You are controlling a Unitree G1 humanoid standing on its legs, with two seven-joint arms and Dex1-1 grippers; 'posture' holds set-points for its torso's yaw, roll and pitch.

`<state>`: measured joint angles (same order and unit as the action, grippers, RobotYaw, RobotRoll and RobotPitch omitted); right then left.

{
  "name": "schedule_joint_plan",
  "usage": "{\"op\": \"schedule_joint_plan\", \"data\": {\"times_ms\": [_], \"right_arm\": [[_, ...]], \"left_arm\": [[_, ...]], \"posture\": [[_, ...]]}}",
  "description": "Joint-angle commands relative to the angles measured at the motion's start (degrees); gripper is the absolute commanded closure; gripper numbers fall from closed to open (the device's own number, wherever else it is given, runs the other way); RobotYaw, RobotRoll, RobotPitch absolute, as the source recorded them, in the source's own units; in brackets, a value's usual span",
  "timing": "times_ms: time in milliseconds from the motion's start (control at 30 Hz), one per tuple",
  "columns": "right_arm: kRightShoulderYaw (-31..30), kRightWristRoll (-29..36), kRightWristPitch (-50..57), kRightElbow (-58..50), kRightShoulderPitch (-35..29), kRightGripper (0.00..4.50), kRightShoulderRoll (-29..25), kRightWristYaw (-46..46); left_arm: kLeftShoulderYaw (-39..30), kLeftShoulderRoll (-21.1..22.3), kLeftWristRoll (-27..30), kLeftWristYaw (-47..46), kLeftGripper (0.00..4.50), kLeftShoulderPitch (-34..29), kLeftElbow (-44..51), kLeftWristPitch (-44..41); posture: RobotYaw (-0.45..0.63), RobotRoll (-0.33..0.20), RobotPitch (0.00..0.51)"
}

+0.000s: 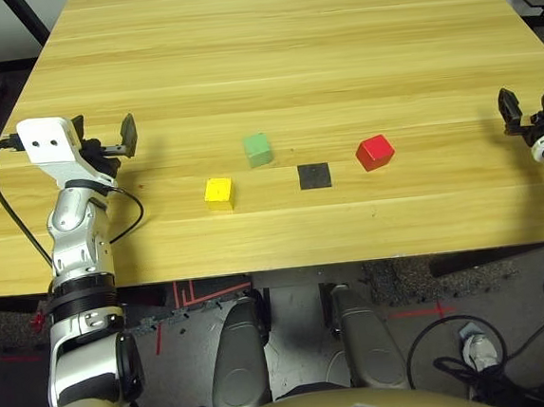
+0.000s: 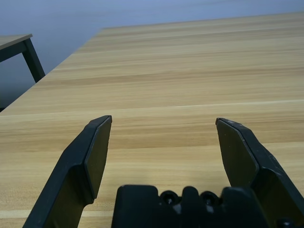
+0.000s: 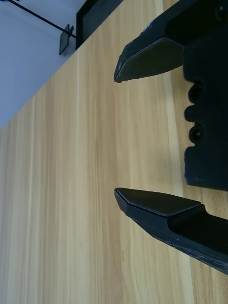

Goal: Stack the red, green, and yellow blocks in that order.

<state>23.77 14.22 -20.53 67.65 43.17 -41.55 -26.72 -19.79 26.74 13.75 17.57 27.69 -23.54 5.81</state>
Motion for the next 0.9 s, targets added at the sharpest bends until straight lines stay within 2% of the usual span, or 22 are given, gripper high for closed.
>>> {"op": "schedule_joint_plan", "data": {"times_ms": [33, 133, 267, 467, 600, 733, 900], "right_arm": [[1.07, 0.70, -0.70, -0.10, -1.65, 0.00, -0.44, 0.11], [1.21, 1.51, 0.50, -0.73, -2.08, 0.00, -0.21, -2.25], [-1.58, 2.06, 6.84, -4.37, -0.77, 0.00, -1.25, -13.08], [-14.26, -0.64, 15.91, -15.72, 3.55, 0.00, -6.15, -43.90], [-23.59, -6.71, 13.09, -16.37, 8.82, 0.00, -7.97, -57.05], [-28.65, -10.00, 9.14, -12.98, 15.58, 0.00, -5.25, -64.17], [-34.33, -14.67, 4.77, -7.37, 21.82, 0.00, -1.00, -65.78]], "left_arm": [[0.30, 0.75, -0.31, 0.47, 0.04, -1.15, 0.50, -0.62], [0.08, 1.82, 0.07, 1.75, 0.04, -2.13, 2.03, -1.13], [-0.78, 5.66, 4.14, 7.94, 0.04, -2.06, 7.03, -4.93], [2.20, 17.57, 15.00, 27.00, 0.04, 0.96, 17.46, -20.64], [6.11, 24.46, 19.88, 36.36, 0.04, 1.85, 24.74, -31.11], [9.01, 25.38, 20.36, 38.26, 0.04, 4.65, 27.31, -35.19], [11.04, 22.61, 20.68, 36.13, 0.04, 5.81, 31.18, -38.15]], "posture": [[-0.03, -0.054, 0.218], [-0.02, -0.047, 0.230], [0.01, -0.035, 0.242], [0.08, -0.040, 0.222], [0.11, -0.041, 0.216], [0.14, -0.052, 0.207], [0.20, -0.048, 0.197]]}}
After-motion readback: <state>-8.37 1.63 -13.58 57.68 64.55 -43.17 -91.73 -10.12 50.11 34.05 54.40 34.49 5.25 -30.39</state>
